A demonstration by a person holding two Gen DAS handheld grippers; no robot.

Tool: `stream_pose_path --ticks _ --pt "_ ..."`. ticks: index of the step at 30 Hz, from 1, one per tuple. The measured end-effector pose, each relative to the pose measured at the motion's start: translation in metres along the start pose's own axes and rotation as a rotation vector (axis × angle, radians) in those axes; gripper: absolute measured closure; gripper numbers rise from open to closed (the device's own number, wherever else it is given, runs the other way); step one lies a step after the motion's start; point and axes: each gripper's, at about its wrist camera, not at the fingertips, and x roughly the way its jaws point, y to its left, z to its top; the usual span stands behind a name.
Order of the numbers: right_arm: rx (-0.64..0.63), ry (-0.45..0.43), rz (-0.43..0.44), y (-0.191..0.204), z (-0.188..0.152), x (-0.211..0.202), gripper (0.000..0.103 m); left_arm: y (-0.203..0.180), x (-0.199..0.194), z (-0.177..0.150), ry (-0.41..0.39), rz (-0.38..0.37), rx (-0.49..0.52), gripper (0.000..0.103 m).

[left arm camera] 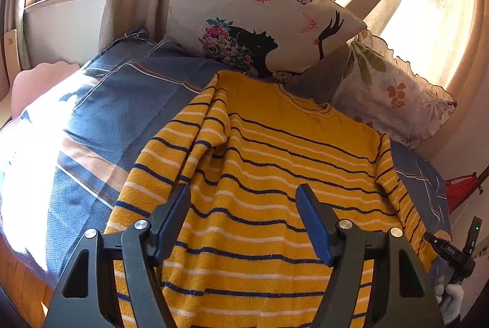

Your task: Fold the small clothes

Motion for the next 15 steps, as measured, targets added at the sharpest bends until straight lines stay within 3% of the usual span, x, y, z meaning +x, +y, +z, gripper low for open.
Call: stream_pose_path --ticks 5,6,7,8,12,15 --pt "-0.073 0.011 -0.056 0.016 -0.023 -0.006 0.038 -0.001 0.005 0.001 -0.001 -0.005 0.008 0.033" --pt "-0.079 0.012 -0.058 0.021 -0.028 -0.008 0.048 -0.004 0.007 0.001 0.004 -0.012 0.015 0.033" --pt "-0.077 0.02 -0.042 0.023 -0.03 -0.01 0.074 -0.006 0.008 0.001 0.011 -0.021 0.02 0.033" --pt "-0.061 0.033 -0.012 0.024 -0.03 -0.01 0.086 -0.008 0.01 0.001 0.019 -0.028 0.023 0.033" --pt "0.027 -0.047 0.023 0.002 0.002 -0.036 0.091 -0.01 0.008 0.001 0.015 -0.034 0.042 0.033" --pt "0.115 -0.136 -0.04 -0.038 0.046 -0.067 0.091 0.001 -0.001 0.006 -0.017 -0.017 0.027 0.033"
